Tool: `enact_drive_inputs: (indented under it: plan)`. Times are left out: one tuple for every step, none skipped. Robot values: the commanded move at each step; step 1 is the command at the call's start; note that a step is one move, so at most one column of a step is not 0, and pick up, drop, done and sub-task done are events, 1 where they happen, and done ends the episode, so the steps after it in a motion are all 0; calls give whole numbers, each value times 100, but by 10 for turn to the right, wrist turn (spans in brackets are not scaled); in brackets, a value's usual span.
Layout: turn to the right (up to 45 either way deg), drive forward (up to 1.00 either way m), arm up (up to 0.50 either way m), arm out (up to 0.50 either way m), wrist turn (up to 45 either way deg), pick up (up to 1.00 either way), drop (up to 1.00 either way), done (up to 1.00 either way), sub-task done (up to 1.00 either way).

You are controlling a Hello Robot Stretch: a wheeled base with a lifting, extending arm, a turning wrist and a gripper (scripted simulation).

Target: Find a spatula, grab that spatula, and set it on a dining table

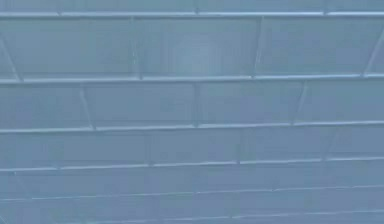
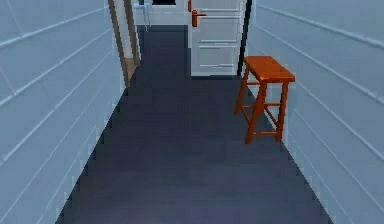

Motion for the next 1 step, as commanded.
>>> enact_drive_inputs:
  plan:
    - [0,10,0,0,0,0,0,0,0]
